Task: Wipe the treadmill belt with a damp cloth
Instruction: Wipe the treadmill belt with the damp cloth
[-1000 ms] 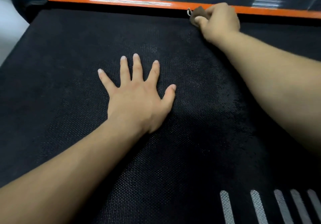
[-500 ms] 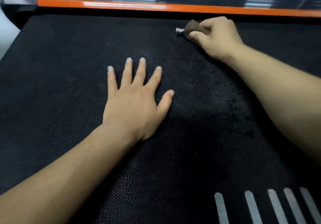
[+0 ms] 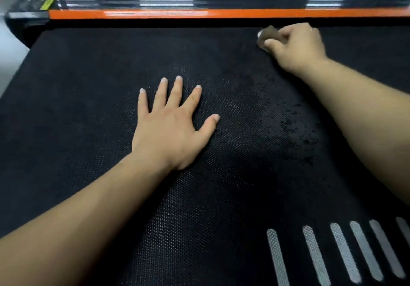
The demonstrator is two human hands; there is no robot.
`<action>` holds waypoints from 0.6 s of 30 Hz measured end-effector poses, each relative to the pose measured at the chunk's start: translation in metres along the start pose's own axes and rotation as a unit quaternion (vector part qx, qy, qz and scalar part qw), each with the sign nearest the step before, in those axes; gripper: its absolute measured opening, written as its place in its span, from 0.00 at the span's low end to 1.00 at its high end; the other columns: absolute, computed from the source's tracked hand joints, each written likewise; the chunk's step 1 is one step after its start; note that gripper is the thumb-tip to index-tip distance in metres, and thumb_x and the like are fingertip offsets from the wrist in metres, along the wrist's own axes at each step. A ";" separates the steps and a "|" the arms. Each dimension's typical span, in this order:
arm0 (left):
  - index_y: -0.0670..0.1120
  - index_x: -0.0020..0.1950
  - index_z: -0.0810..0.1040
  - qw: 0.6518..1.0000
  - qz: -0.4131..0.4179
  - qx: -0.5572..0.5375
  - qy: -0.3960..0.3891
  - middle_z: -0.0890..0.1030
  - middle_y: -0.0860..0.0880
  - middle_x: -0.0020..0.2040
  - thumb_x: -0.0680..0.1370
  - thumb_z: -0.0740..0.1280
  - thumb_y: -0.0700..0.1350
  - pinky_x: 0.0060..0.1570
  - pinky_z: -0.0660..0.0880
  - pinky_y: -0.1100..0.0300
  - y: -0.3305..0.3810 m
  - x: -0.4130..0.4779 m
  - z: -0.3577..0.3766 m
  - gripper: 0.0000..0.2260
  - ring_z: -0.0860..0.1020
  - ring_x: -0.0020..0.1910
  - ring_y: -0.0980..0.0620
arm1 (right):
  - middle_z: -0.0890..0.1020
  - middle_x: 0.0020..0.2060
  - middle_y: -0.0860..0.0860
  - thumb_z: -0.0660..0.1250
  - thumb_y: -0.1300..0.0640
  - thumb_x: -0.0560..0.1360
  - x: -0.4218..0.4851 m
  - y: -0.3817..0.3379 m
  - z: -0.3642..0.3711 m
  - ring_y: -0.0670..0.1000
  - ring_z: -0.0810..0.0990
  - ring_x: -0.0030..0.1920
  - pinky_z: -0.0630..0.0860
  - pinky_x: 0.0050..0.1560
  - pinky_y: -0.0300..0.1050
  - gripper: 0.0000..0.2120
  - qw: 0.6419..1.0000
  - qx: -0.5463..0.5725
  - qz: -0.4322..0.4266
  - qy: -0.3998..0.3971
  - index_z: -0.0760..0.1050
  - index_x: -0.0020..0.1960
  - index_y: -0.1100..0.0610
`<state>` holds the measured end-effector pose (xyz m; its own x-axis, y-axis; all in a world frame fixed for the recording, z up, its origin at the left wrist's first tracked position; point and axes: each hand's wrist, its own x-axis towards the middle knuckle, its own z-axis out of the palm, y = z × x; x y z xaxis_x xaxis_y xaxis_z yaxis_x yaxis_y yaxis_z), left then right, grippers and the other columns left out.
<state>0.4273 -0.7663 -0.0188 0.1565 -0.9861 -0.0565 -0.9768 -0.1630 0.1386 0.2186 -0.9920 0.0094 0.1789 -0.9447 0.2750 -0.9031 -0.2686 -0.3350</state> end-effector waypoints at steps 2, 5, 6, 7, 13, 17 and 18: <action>0.60 0.83 0.46 1.000 -0.001 -0.001 -0.003 0.44 0.50 0.85 0.78 0.41 0.72 0.79 0.37 0.40 0.002 0.001 0.000 0.35 0.39 0.83 0.49 | 0.82 0.43 0.53 0.66 0.39 0.74 -0.025 -0.011 0.007 0.58 0.80 0.49 0.72 0.46 0.47 0.17 0.999 0.006 -0.044 0.017 0.81 0.49 0.52; 0.60 0.83 0.46 1.000 -0.004 -0.001 -0.004 0.43 0.50 0.85 0.78 0.41 0.72 0.79 0.37 0.40 0.002 0.001 -0.001 0.35 0.39 0.83 0.49 | 0.77 0.38 0.49 0.64 0.39 0.74 -0.084 -0.028 0.002 0.53 0.76 0.41 0.70 0.41 0.47 0.16 0.981 0.055 -0.175 -0.068 0.80 0.46 0.51; 0.60 0.83 0.46 1.000 -0.005 -0.002 -0.004 0.43 0.50 0.85 0.78 0.41 0.72 0.79 0.36 0.40 0.002 0.001 -0.001 0.35 0.39 0.83 0.49 | 0.77 0.37 0.48 0.64 0.39 0.74 -0.087 -0.024 -0.003 0.53 0.76 0.41 0.70 0.41 0.47 0.16 0.977 0.046 -0.189 -0.086 0.81 0.47 0.51; 0.60 0.83 0.46 1.000 -0.004 -0.002 -0.005 0.44 0.50 0.85 0.78 0.41 0.72 0.79 0.36 0.40 0.002 0.000 -0.002 0.35 0.39 0.83 0.49 | 0.77 0.38 0.48 0.65 0.39 0.74 -0.080 -0.017 -0.008 0.54 0.78 0.43 0.71 0.42 0.47 0.16 0.979 0.029 -0.184 -0.076 0.81 0.47 0.51; 0.60 0.83 0.48 1.000 -0.007 0.000 -0.006 0.45 0.50 0.85 0.79 0.42 0.72 0.79 0.37 0.40 0.004 -0.002 -0.003 0.35 0.40 0.83 0.49 | 0.80 0.42 0.52 0.66 0.42 0.76 -0.075 -0.014 -0.011 0.59 0.79 0.49 0.70 0.43 0.46 0.13 0.998 0.019 -0.063 -0.003 0.82 0.48 0.51; 0.60 0.84 0.48 1.000 -0.006 -0.004 0.001 0.45 0.50 0.85 0.80 0.42 0.70 0.79 0.37 0.41 0.004 -0.002 -0.003 0.33 0.40 0.83 0.49 | 0.73 0.36 0.47 0.65 0.40 0.76 -0.139 -0.024 -0.021 0.53 0.74 0.41 0.68 0.41 0.47 0.12 0.979 0.039 -0.188 -0.075 0.77 0.43 0.48; 0.60 0.84 0.48 1.000 -0.007 -0.004 0.000 0.45 0.50 0.85 0.80 0.42 0.70 0.79 0.36 0.41 0.003 -0.002 -0.002 0.33 0.40 0.83 0.49 | 0.73 0.36 0.46 0.65 0.41 0.76 -0.130 -0.019 -0.022 0.53 0.75 0.42 0.68 0.41 0.47 0.12 0.980 0.022 -0.186 -0.067 0.77 0.43 0.49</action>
<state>0.4240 -0.7647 -0.0158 0.1694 -0.9838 -0.0590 -0.9735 -0.1764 0.1455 0.2035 -0.8601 0.0001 0.5447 -0.7958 0.2646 -0.7490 -0.6035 -0.2734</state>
